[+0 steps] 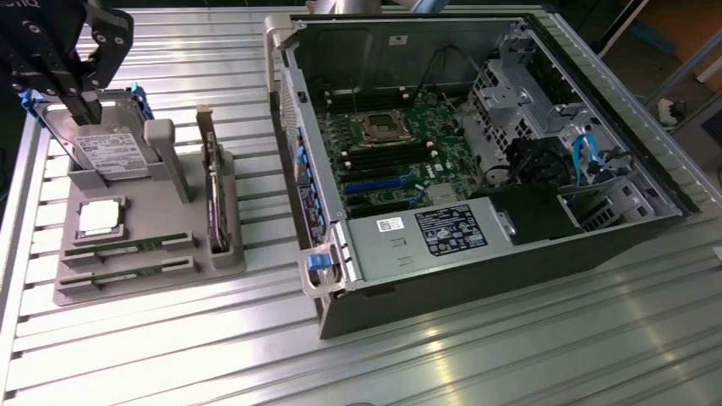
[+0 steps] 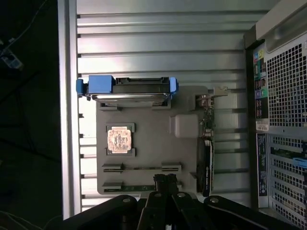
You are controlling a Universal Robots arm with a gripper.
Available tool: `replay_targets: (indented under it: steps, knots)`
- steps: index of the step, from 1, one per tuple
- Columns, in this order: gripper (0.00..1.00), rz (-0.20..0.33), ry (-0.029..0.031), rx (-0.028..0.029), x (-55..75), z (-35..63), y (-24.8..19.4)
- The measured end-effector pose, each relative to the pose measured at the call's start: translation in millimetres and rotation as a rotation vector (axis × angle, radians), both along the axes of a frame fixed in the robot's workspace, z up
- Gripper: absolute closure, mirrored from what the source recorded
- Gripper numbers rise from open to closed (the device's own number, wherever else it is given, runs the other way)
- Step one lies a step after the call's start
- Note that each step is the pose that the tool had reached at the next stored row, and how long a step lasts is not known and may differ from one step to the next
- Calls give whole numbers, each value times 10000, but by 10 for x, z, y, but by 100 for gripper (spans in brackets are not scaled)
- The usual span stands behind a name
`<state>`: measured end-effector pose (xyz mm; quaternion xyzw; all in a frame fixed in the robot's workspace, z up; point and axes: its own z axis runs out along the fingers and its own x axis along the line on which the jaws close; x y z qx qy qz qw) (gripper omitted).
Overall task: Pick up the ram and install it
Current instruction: 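Pick up the ram and move it above insertion slot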
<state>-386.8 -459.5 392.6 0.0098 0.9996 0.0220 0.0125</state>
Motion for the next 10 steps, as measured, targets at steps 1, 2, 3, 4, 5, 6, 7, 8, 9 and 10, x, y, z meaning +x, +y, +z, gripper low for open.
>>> replay_targets:
  steps: [1,2,3,4,5,6,7,8,9,10]
  knots:
    - [89,69,1,-1,0,0,0]
    - [89,225,0,0,0,0,-1]
    - [89,373,0,0,0,0,-2]
    - [89,506,0,0,0,0,-2]
    - [89,671,0,0,0,0,-3]
    - [89,760,0,0,0,0,-3]
    - [89,853,1,0,0,0,-4]
    - [89,951,1,-1,0,0,-4]
    - [89,1032,1,-1,0,0,-5]
    - [89,1126,1,0,0,0,-5]
